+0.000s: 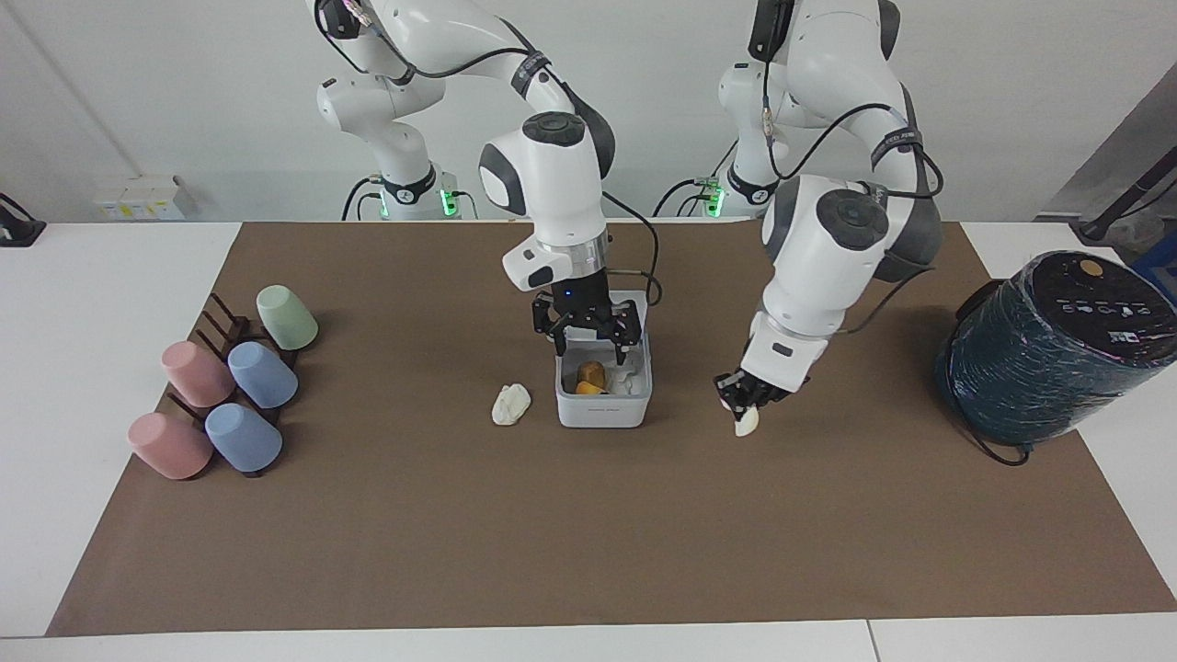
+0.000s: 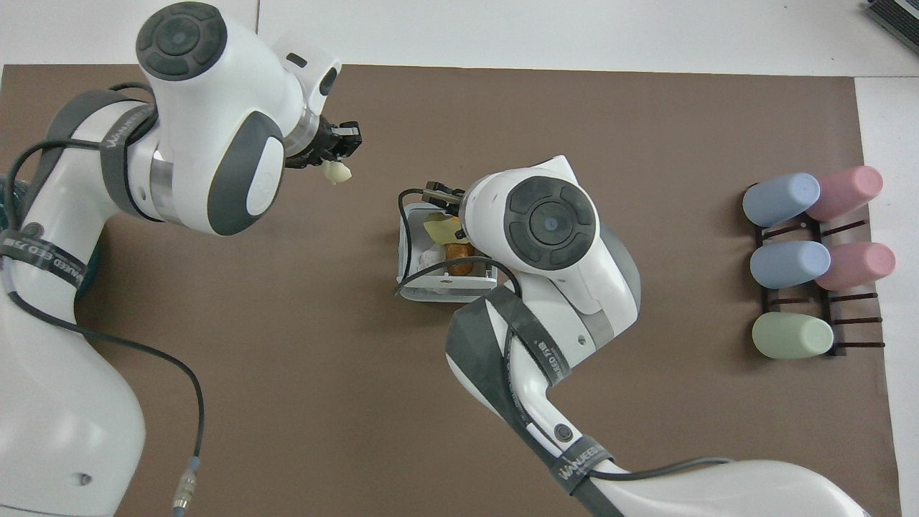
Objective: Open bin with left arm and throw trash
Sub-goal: 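Grasp the crumpled paper beside the bin with the right gripper, then release the paper over the bin from the left gripper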
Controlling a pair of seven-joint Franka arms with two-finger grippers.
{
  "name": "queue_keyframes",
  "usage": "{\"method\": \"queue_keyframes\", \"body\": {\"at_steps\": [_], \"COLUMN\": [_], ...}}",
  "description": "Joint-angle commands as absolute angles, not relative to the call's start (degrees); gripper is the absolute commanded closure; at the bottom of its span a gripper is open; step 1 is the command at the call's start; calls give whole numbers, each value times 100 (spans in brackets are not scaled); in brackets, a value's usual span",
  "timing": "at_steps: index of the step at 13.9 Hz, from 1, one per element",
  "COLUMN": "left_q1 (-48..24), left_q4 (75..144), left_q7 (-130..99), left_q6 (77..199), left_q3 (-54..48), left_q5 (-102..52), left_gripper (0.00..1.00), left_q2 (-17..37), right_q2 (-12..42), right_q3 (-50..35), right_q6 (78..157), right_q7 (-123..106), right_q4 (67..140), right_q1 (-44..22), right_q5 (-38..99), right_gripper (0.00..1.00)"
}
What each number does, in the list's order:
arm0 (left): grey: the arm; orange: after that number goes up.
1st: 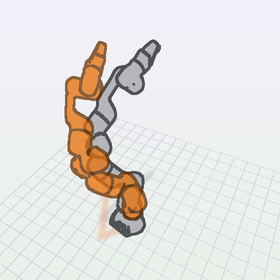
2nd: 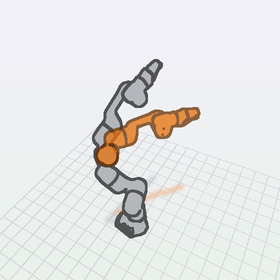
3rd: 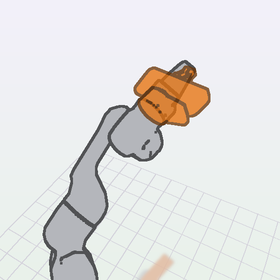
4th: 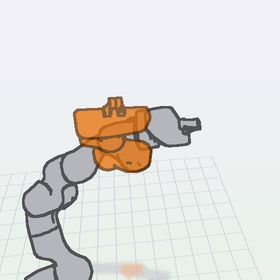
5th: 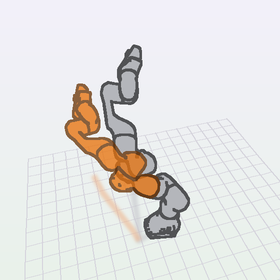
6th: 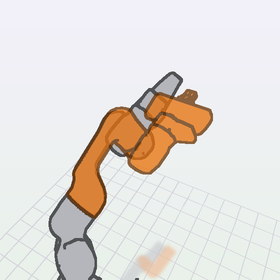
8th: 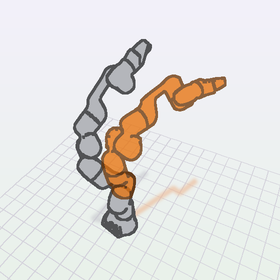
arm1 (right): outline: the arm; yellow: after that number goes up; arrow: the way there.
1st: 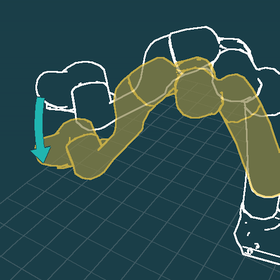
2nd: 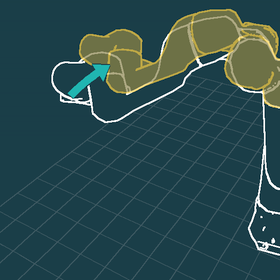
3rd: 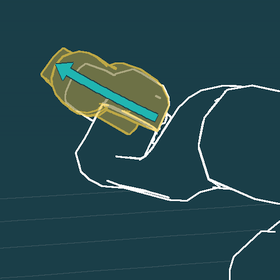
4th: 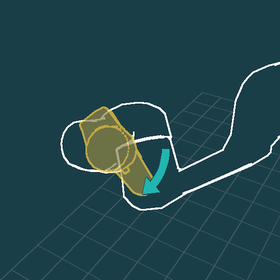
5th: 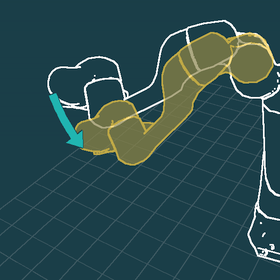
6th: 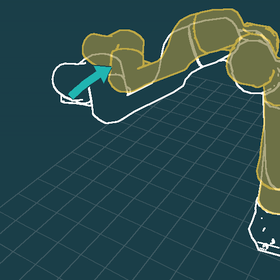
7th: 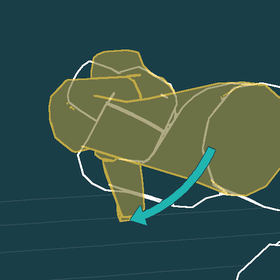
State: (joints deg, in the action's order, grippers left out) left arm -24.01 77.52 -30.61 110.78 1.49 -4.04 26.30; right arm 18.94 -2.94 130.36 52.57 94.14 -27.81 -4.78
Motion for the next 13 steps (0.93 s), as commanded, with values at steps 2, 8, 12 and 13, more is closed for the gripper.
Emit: {"method": "queue_keyframes", "body": {"at_steps": [2, 8, 12, 13], "left_q1": [-3180, -3796, -3885, -3885], "left_q4": [7778, 8410, 8411, 8385], "left_q7": [-3691, -3867, -3867, -3867], "left_q6": [11030, 11048, 10916, 10838], "left_q3": [228, 237, 246, 246], "left_q5": [-448, -422, -378, -378], "left_gripper": [100, 45, 0, 0], "left_q2": [2558, 2198, 2180, 2180], "right_q2": [1890, 1863, 1802, 1793], "right_q3": [-351, -352, -360, -360], "right_q6": [12937, 13401, 14053, 14062], "right_q7": [4134, 3955, 3728, 3692], "right_q4": [9483, 10307, 11099, 11196], "right_q1": [-2181, -1758, -1582, -1591], "right_q5": [-519, -439, -431, -413], "right_gripper": [0, 0, 0, 0]}}
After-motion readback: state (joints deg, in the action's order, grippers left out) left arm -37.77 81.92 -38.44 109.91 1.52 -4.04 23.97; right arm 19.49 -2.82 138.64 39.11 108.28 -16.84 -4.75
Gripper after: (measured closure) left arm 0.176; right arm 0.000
